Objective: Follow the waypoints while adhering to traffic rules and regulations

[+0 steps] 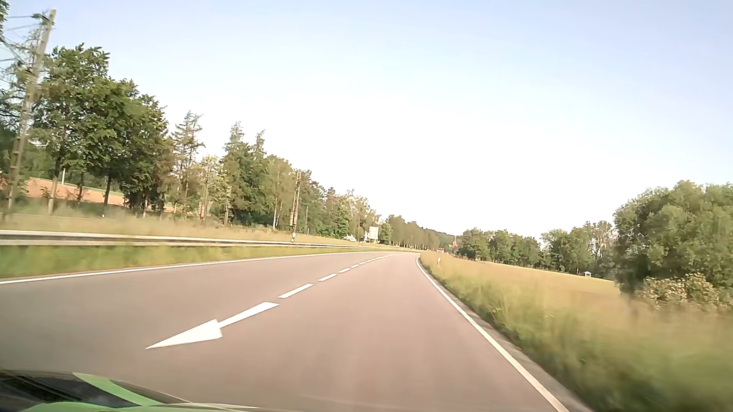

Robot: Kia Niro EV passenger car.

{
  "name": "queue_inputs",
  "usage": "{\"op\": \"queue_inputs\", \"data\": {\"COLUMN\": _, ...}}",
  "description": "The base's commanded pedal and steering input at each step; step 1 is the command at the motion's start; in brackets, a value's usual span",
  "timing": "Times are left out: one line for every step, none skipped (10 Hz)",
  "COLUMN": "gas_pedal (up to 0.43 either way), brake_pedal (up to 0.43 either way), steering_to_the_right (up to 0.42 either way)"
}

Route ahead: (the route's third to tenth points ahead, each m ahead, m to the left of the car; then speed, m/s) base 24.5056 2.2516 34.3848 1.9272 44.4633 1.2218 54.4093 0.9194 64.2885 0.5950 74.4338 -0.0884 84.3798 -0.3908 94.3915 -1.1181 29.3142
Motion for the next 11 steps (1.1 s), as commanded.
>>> {"op": "queue_inputs", "data": {"gas_pedal": 0.26, "brake_pedal": 0.0, "steering_to_the_right": 0.003}}
{"op": "queue_inputs", "data": {"gas_pedal": 0.228, "brake_pedal": 0.0, "steering_to_the_right": 0.003}}
{"op": "queue_inputs", "data": {"gas_pedal": 0.189, "brake_pedal": 0.0, "steering_to_the_right": 0.003}}
{"op": "queue_inputs", "data": {"gas_pedal": 0.177, "brake_pedal": 0.0, "steering_to_the_right": 0.002}}
{"op": "queue_inputs", "data": {"gas_pedal": 0.169, "brake_pedal": 0.0, "steering_to_the_right": 0.002}}
{"op": "queue_inputs", "data": {"gas_pedal": 0.138, "brake_pedal": 0.0, "steering_to_the_right": 0.002}}
{"op": "queue_inputs", "data": {"gas_pedal": 0.118, "brake_pedal": 0.0, "steering_to_the_right": 0.002}}
{"op": "queue_inputs", "data": {"gas_pedal": 0.118, "brake_pedal": 0.0, "steering_to_the_right": 0.001}}
{"op": "queue_inputs", "data": {"gas_pedal": 0.118, "brake_pedal": 0.0, "steering_to_the_right": 0.002}}
{"op": "queue_inputs", "data": {"gas_pedal": 0.118, "brake_pedal": 0.0, "steering_to_the_right": 0.002}}
{"op": "queue_inputs", "data": {"gas_pedal": 0.118, "brake_pedal": 0.0, "steering_to_the_right": 0.002}}
